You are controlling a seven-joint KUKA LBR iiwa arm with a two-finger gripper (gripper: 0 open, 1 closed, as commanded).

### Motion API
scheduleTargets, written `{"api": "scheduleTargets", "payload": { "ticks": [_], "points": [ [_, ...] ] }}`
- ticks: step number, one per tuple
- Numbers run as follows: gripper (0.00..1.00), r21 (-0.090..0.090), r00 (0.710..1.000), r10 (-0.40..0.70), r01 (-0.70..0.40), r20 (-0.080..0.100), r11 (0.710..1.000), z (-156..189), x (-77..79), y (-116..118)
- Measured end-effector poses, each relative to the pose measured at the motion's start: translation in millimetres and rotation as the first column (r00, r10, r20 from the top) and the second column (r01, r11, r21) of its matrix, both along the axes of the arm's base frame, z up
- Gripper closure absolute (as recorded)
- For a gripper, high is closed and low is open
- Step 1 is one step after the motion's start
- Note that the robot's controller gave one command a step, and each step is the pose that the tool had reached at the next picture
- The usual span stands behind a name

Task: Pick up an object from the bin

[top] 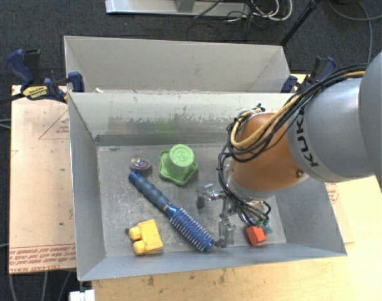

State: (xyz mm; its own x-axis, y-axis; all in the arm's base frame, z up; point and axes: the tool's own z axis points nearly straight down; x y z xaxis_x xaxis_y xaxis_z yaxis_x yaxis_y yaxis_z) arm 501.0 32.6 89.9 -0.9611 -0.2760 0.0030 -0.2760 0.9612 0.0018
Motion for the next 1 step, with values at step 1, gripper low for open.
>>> {"api": "scheduleTargets", "payload": {
  "ticks": [1],
  "points": [
    [0.0,0.0,0.969,-0.245,0.245,0.008,0.969,47.7,-0.6,-42.1]
  ]
}}
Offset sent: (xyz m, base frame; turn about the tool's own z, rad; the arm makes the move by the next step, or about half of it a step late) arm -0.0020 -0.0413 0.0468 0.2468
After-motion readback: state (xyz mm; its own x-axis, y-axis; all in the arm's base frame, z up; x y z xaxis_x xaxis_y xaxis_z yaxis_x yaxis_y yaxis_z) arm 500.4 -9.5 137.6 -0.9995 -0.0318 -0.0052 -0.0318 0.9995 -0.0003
